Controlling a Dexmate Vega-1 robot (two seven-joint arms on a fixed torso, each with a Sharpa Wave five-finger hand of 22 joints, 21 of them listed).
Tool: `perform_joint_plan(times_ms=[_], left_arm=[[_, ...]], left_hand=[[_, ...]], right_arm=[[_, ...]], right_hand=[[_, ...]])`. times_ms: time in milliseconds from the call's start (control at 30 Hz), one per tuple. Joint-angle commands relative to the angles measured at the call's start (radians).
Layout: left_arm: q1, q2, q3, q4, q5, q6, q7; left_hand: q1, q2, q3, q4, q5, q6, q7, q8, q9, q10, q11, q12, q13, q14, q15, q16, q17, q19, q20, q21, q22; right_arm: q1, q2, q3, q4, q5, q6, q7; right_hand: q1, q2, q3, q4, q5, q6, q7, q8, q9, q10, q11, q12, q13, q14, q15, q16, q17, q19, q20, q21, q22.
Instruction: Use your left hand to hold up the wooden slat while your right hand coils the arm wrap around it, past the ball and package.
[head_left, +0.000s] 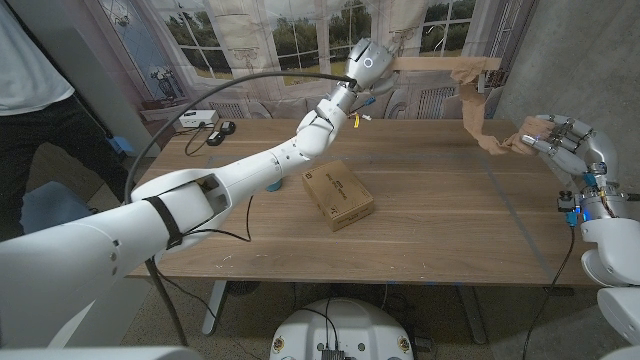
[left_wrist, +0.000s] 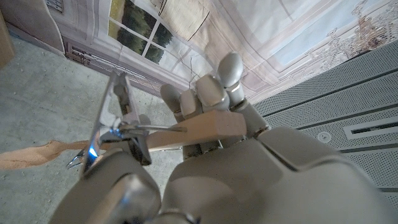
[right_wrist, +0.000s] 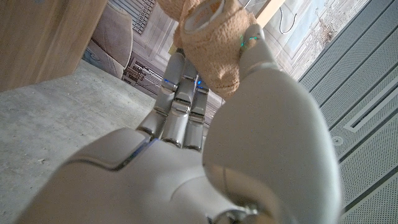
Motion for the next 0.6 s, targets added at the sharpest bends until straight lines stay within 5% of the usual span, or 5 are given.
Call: perform_joint_plan(times_ms=[33, 167, 300, 600], left_arm=[[-0.036, -0.018, 0.050, 0.051, -0.109, -0.070, 0.097], [-0.049, -0.024, 0.071, 0.063, -0.118, -0.084, 0.080], [-0.065, -0.028, 0.089, 0.079, -0.132, -0.119, 0.074], [-0.094, -0.017, 0.114, 0.090, -0.171, -0.203, 0.011]], left_hand=[[-0.011, 0.030, 0.081, 0.086, 0.001, 0.010, 0.005, 0.008, 0.000, 0.035, -0.031, 0.006, 0.004, 0.016, -0.011, 0.018, 0.083, 0.012, -0.052, -0.004, 0.003], [-0.012, 0.030, 0.081, 0.086, 0.000, 0.012, 0.004, 0.010, 0.001, 0.035, -0.031, 0.006, 0.004, 0.016, -0.011, 0.018, 0.083, 0.012, -0.052, -0.006, 0.003], [-0.013, 0.030, 0.082, 0.086, 0.000, 0.012, 0.001, 0.008, -0.002, 0.035, -0.032, 0.006, 0.004, 0.016, -0.011, 0.018, 0.083, 0.012, -0.053, -0.007, 0.004], [-0.014, 0.028, 0.083, 0.085, -0.002, 0.010, 0.000, 0.010, 0.000, 0.033, -0.033, 0.006, 0.003, 0.015, -0.011, 0.017, 0.083, 0.013, -0.052, -0.011, 0.003]], right_arm=[[0.029, -0.068, 0.011, 0.085, 0.169, 0.123, 0.281], [0.113, -0.115, -0.038, 0.189, 0.314, 0.244, 0.497], [0.182, -0.156, -0.082, 0.231, 0.397, 0.288, 0.625], [0.326, -0.170, -0.164, 0.291, 0.494, 0.337, 0.731]], right_hand=[[0.219, 0.222, 0.010, -0.002, 0.005, 0.129, 0.130, -0.002, 0.002, 0.162, -0.115, 0.004, 0.002, 0.275, -0.288, 0.001, 0.000, 0.005, -0.109, 0.003, 0.000], [0.219, 0.222, 0.010, -0.002, 0.004, 0.128, 0.130, -0.003, 0.004, 0.160, -0.115, 0.003, 0.005, 0.277, -0.288, 0.003, 0.002, 0.005, -0.109, 0.003, 0.000], [0.219, 0.221, 0.011, -0.002, 0.003, 0.128, 0.130, -0.004, 0.006, 0.163, -0.118, 0.003, 0.005, 0.274, -0.288, 0.001, 0.001, 0.005, -0.109, 0.004, 0.000], [0.218, 0.220, 0.011, -0.001, 0.002, 0.130, 0.125, -0.007, 0.006, 0.161, -0.120, 0.002, 0.009, 0.273, -0.288, 0.001, 0.003, 0.004, -0.109, 0.004, 0.000]])
